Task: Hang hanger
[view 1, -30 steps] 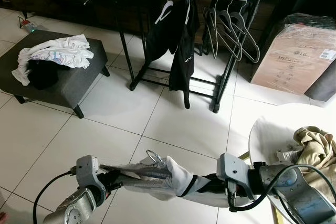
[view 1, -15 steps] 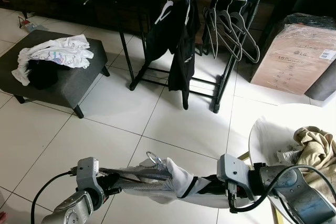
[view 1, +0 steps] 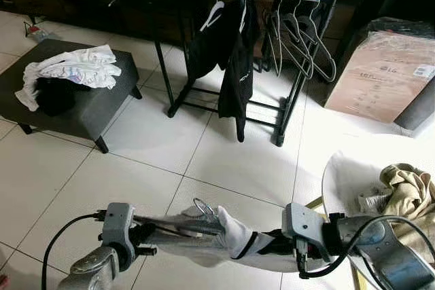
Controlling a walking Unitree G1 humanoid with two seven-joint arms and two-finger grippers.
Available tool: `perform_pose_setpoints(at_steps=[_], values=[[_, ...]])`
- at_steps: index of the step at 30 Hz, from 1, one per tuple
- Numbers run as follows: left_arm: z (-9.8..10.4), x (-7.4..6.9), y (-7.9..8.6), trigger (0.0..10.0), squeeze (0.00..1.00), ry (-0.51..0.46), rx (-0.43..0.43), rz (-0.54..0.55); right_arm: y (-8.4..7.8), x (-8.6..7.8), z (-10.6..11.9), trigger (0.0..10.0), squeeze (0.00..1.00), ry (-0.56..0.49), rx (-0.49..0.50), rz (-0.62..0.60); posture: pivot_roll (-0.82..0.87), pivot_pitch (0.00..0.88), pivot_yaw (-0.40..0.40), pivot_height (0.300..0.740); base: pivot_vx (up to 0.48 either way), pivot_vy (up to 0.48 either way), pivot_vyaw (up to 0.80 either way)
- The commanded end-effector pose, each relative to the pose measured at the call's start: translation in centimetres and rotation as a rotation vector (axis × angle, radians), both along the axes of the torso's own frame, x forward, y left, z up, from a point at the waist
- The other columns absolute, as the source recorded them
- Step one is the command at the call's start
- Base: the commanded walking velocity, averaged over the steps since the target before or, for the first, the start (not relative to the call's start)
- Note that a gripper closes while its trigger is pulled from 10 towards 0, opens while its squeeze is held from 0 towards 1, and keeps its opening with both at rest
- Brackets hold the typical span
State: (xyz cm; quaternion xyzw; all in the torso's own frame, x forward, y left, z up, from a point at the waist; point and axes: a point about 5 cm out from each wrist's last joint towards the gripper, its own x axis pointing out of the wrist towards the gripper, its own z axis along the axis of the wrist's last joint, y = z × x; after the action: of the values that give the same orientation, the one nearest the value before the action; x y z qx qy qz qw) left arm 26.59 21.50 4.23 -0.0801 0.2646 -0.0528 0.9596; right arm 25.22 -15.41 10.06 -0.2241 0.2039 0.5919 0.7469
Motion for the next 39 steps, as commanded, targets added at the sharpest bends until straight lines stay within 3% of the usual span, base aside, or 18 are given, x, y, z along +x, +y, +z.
perform_pose_setpoints(at_steps=[1,5,6,14,15,28,29,38,39], values=[[-0.4,-0.3,0.3,10.0,0.00,0.024,-0.035,0.050,0.0,-0.1,-0.1,0.0,0.00,-0.001,-0.005,0.010,-0.06,0.206,-0.024,0.740,0.000,0.000,0.00],[-0.1,-0.2,-0.6,10.0,0.00,0.009,-0.116,0.017,0.0,-0.1,-0.1,0.0,0.00,0.000,-0.003,0.011,-0.06,0.206,-0.024,0.740,0.000,0.000,0.00],[0.0,-0.2,-1.0,10.0,1.00,0.008,-0.148,0.010,0.0,-0.1,-0.1,0.0,0.00,-0.001,-0.003,0.011,-0.07,0.208,-0.024,0.740,0.000,0.000,0.00],[0.1,-0.2,-1.1,10.0,1.00,0.014,-0.169,0.007,0.0,-0.1,-0.1,0.0,0.00,0.000,-0.003,0.012,-0.06,0.212,-0.024,0.740,0.000,0.000,0.00],[0.1,-0.2,-1.2,10.0,0.00,0.016,-0.172,0.006,0.0,-0.1,-0.1,0.0,0.00,0.000,-0.003,0.014,-0.06,0.212,-0.024,0.740,0.000,0.000,0.00],[0.2,-0.1,-0.6,10.0,0.00,0.015,-0.269,0.087,0.0,-0.1,-0.1,0.0,0.00,0.000,-0.003,0.015,-0.06,0.214,-0.024,0.740,0.000,0.000,0.00],[0.4,-0.1,-0.8,10.0,0.98,0.005,-0.282,0.072,0.0,-0.1,-0.1,0.0,0.00,0.000,-0.003,0.015,-0.06,0.215,-0.024,0.740,0.000,0.000,0.00],[0.5,-0.2,-1.2,10.0,1.00,0.005,-0.290,0.072,0.1,-0.1,-0.1,0.0,0.00,0.002,0.000,0.016,-0.06,0.215,-0.024,0.740,0.000,0.000,0.00],[0.5,-0.2,-1.2,10.0,0.49,0.007,-0.291,0.072,0.1,-0.1,-0.1,0.0,0.00,0.002,-0.001,0.016,-0.06,0.215,-0.024,0.740,0.000,0.000,0.00]])
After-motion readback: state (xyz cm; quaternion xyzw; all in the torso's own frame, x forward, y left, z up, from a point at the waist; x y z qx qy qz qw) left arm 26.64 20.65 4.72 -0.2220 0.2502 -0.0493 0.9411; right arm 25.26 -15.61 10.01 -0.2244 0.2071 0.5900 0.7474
